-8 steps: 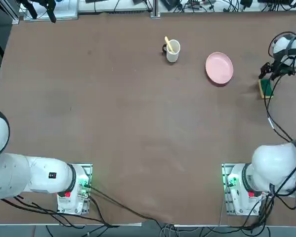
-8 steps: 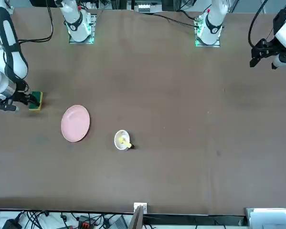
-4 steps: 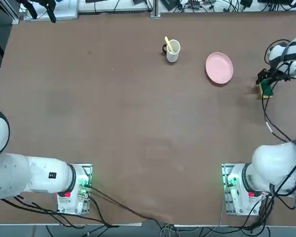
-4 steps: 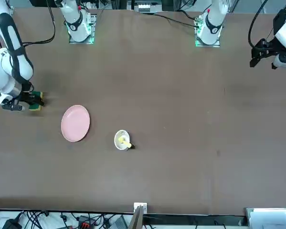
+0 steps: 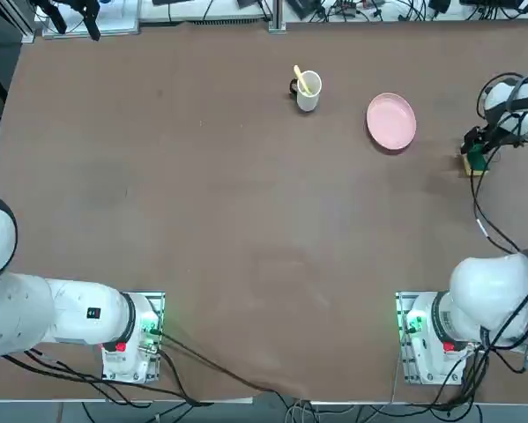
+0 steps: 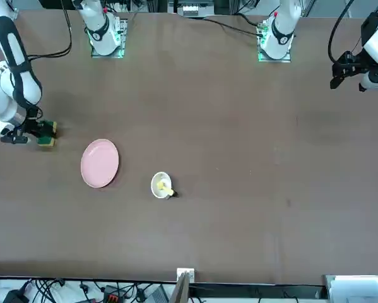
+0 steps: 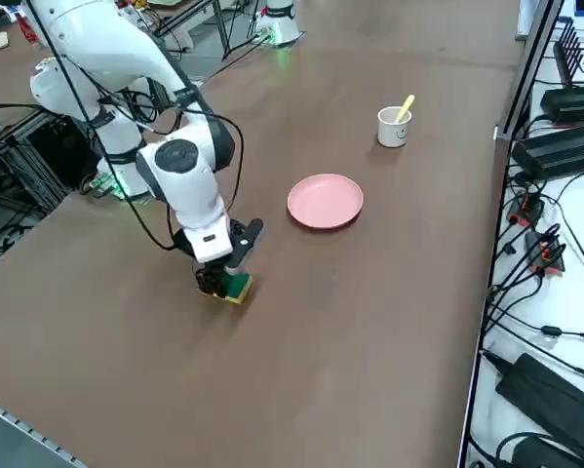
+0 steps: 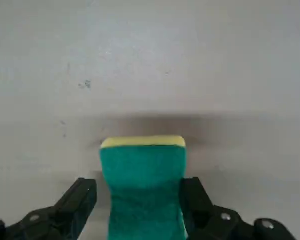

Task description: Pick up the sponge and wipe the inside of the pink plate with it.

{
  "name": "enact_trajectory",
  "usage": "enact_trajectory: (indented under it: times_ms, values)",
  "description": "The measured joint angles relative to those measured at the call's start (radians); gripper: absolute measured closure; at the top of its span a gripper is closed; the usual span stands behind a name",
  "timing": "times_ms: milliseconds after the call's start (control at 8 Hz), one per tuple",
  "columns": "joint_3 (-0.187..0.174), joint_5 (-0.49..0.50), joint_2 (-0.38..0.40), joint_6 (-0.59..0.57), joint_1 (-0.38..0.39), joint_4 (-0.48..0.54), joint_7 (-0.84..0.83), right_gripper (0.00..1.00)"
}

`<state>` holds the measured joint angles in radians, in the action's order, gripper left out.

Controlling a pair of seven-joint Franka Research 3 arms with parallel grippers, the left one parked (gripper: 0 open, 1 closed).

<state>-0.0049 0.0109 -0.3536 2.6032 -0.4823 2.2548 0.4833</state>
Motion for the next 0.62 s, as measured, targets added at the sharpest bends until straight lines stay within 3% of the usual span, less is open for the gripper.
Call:
enact_trajectory:
  times_ms: [625]
  values:
    - [0.0,0.0,-0.022,0.001,-0.02,0.008,0.046,0.01]
